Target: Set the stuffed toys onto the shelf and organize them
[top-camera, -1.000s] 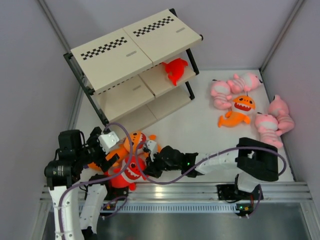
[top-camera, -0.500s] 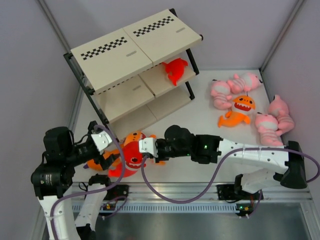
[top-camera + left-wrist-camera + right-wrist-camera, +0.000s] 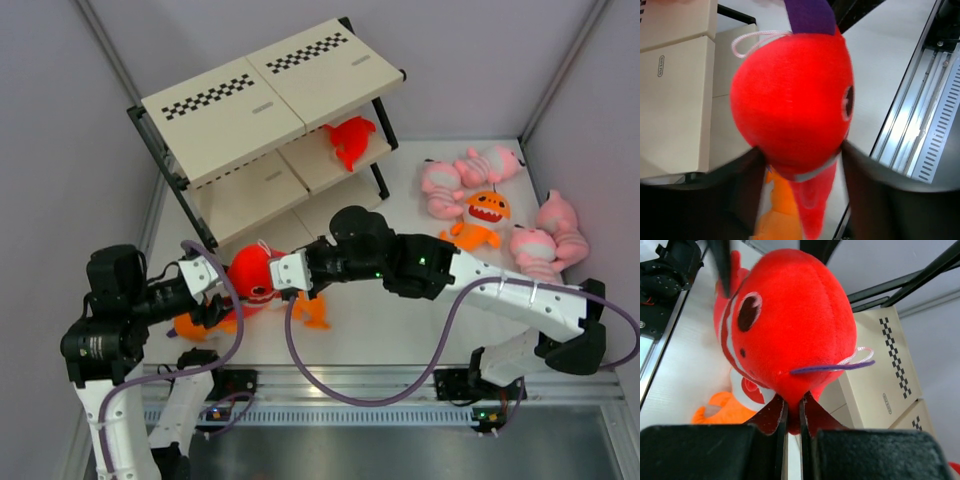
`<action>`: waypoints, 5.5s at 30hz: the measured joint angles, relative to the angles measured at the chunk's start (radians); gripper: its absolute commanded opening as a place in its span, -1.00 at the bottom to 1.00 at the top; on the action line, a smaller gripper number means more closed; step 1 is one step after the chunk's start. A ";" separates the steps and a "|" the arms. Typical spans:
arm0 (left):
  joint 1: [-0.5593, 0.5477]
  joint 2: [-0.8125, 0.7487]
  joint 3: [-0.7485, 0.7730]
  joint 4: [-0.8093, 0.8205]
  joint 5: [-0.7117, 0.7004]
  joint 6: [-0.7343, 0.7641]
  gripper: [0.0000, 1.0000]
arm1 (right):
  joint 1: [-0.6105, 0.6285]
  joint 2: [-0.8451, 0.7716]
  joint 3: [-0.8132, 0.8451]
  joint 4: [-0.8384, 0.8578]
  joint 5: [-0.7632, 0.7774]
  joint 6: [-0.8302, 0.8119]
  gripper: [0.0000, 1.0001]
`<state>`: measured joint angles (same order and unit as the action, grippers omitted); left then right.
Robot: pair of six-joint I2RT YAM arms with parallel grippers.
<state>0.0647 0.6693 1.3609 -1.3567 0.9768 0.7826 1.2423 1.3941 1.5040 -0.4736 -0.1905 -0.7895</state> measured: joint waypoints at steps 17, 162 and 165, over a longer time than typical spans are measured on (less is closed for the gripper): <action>0.001 0.061 0.113 0.191 -0.083 -0.573 -1.00 | -0.111 -0.269 -0.388 0.482 0.115 0.519 0.97; 0.005 -0.068 -0.058 0.211 -1.019 -0.465 0.97 | -0.343 0.420 -0.048 0.733 0.242 1.653 -0.12; 0.004 -0.068 -0.058 0.211 -1.019 -0.465 0.97 | -0.344 0.416 -0.050 0.736 0.251 1.647 0.19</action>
<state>0.0689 0.6018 1.3025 -1.1454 -0.0425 0.3176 0.8986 1.8103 1.4544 0.2623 0.0605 0.8577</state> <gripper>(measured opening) 0.985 0.503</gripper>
